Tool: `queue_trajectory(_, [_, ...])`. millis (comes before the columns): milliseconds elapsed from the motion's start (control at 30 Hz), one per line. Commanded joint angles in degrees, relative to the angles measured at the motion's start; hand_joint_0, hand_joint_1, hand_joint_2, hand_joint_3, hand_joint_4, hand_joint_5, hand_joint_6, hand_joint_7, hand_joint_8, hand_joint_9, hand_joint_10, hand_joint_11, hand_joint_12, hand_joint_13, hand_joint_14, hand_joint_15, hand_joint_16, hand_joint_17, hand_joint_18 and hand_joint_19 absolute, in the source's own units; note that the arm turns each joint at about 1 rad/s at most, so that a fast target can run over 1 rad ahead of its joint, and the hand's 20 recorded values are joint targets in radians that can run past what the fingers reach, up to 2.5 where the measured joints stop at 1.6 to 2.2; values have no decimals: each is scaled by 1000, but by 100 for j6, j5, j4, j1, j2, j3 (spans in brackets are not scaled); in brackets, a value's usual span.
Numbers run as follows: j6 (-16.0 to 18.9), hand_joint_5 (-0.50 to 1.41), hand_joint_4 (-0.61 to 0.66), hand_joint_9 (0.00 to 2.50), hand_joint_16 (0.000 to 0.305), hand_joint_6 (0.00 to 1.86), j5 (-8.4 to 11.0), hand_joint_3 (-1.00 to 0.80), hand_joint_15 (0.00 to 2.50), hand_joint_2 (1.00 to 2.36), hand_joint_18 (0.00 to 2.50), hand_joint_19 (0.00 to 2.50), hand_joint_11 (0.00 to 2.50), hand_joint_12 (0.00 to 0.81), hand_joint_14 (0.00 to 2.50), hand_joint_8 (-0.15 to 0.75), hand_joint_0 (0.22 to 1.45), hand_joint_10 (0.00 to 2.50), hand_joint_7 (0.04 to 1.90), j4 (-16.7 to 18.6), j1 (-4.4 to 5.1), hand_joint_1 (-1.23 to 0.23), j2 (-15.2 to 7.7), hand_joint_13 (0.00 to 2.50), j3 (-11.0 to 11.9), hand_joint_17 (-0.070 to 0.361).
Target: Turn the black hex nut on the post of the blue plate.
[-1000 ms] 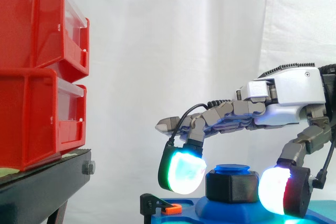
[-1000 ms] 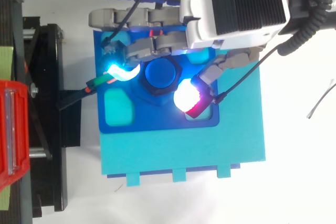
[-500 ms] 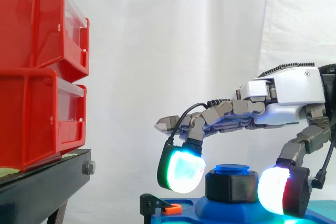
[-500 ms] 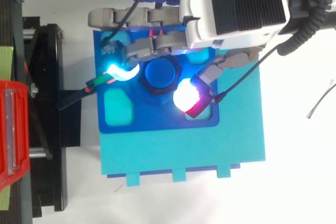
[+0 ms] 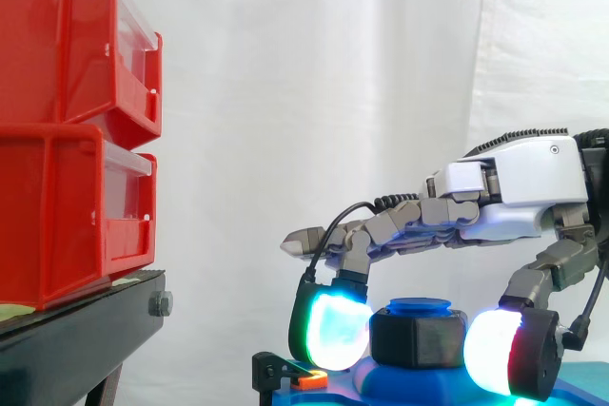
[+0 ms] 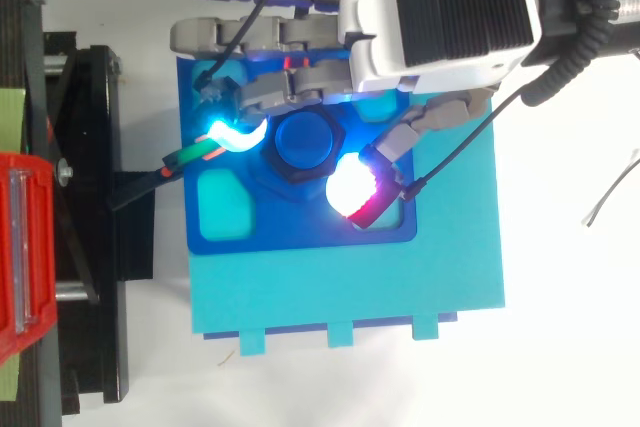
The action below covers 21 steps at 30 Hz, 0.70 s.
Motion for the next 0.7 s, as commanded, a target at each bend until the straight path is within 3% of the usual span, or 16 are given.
queue_trajectory(0, [-6, -291, 61, 0, 28, 500, 0, -500, 41, 1000, 17, 170, 0, 222, 0, 31, 565, 0, 884, 18, -11, -702, -7, 0, 0, 64])
queue_trajectory(667, [-6, -274, 131, 0, 29, 519, -26, -500, 38, 1000, 19, 180, 0, 223, 2, 33, 548, 0, 876, -26, -81, -686, -7, 0, 0, 65])
